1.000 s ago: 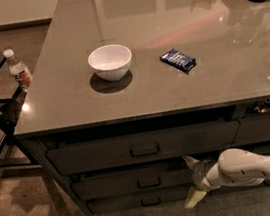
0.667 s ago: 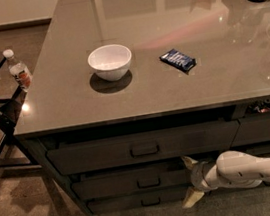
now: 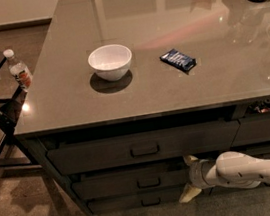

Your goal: Open middle drawer

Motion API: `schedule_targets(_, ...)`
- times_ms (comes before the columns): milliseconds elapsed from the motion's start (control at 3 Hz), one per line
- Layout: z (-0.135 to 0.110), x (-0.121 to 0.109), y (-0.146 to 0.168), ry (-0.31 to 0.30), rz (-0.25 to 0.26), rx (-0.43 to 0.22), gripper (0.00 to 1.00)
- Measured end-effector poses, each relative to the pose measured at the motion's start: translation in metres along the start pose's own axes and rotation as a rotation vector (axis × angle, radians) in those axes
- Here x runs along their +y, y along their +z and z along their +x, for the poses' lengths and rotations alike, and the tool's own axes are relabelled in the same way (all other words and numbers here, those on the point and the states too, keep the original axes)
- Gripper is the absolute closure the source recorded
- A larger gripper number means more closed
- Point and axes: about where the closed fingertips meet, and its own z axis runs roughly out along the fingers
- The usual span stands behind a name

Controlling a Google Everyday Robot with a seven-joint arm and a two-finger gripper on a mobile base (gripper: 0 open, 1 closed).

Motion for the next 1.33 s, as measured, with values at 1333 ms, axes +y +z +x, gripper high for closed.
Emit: schedule_targets(1333,0.018,-0.026,0.018,0.029,0.070,0.014,0.00)
